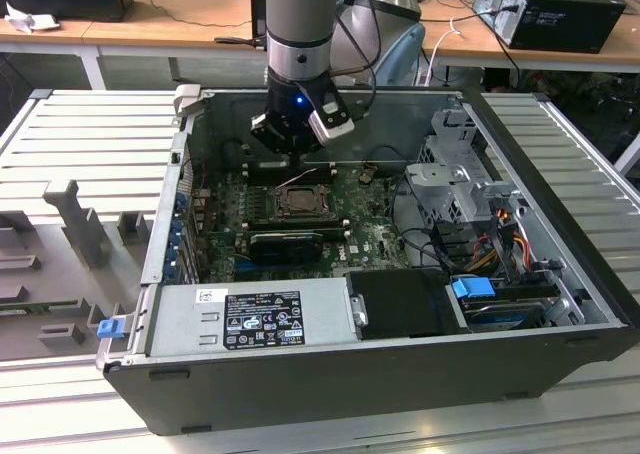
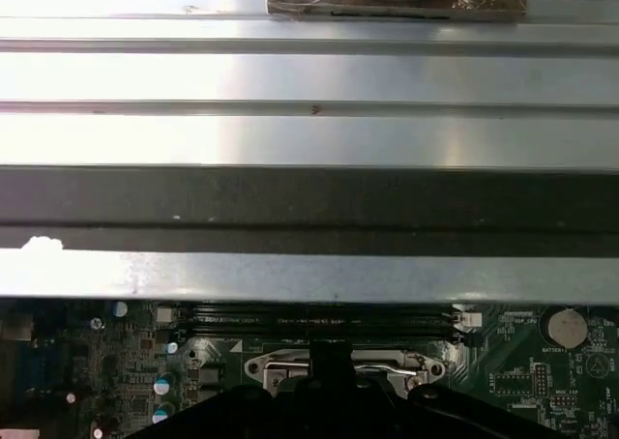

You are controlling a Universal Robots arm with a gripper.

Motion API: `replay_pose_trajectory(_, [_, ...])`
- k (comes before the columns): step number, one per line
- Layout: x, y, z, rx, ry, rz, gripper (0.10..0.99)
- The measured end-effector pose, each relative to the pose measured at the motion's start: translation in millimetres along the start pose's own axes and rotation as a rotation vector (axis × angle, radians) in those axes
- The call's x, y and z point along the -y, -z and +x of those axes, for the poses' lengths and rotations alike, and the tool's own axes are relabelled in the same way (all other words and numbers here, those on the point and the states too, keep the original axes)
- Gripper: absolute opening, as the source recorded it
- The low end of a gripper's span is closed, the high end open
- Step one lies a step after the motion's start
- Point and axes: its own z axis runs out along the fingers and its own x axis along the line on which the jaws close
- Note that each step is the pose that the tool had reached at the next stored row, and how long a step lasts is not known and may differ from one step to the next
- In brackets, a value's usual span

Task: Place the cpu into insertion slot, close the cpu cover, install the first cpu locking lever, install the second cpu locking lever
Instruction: 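Install the first cpu locking lever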

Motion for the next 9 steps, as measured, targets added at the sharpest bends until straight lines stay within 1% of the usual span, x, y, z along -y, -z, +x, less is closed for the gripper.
replay_pose_trajectory(1, [0.1, -0.2, 0.0, -0.0001, 0.000, -0.001, 0.106])
replay_pose_trajectory(2, [0.3, -0.4, 0.0, 0.0000, 0.000, -0.004, 0.106])
replay_pose_trajectory(4, [0.3, -0.7, 0.0, 0.0009, 0.000, -0.019, 0.106])
replay_pose_trajectory(5, [0.2, -1.5, -0.1, 0.0015, 0.000, -0.023, 0.106])
replay_pose_trajectory(7, [0.5, -3.4, -0.9, 0.0014, 0.000, -0.023, 0.106])
replay_pose_trajectory(9, [0.8, -6.0, -5.5, 0.0013, 0.000, -0.023, 0.106])
